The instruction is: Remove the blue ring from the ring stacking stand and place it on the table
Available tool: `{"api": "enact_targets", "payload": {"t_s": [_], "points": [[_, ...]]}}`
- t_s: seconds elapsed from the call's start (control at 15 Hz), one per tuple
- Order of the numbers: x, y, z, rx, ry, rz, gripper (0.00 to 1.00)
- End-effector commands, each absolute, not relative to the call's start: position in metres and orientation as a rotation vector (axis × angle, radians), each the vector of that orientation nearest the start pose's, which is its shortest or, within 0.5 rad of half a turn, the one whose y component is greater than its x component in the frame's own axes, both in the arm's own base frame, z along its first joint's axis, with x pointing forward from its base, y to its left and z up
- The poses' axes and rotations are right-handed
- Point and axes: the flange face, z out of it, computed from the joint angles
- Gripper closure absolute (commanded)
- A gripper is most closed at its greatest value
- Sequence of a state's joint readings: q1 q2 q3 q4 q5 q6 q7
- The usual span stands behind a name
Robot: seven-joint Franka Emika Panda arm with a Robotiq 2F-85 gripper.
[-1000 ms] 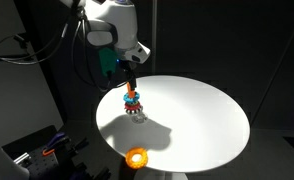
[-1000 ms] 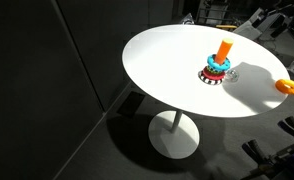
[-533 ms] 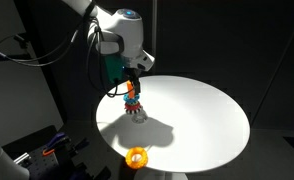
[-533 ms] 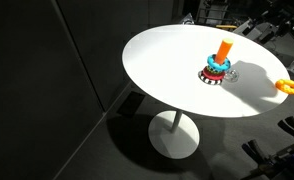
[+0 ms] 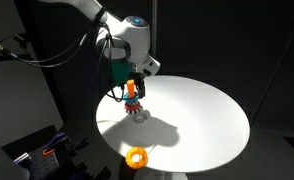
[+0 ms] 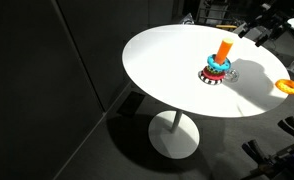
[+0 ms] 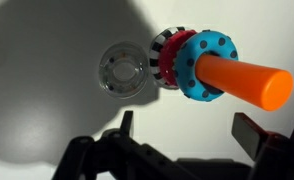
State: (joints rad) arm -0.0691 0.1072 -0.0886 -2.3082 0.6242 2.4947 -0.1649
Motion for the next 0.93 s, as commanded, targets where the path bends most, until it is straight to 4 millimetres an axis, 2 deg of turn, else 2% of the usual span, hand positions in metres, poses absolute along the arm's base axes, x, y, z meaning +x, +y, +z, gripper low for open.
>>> {"api": "enact_targets", "payload": {"t_s": [0.0, 0.13, 0.47, 0.87], "points": [[0.532, -0.099, 0.305, -2.660, 0.665, -0.206, 0.00], [0.524, -0.095, 0.302, -2.680, 0.683, -0.194, 0.00], [0.526, -0.100, 0.302, -2.682, 0.699, -0.205, 0.00], [0.530, -0.114, 0.286, -2.666, 0.691, -0.193, 0.00]]}}
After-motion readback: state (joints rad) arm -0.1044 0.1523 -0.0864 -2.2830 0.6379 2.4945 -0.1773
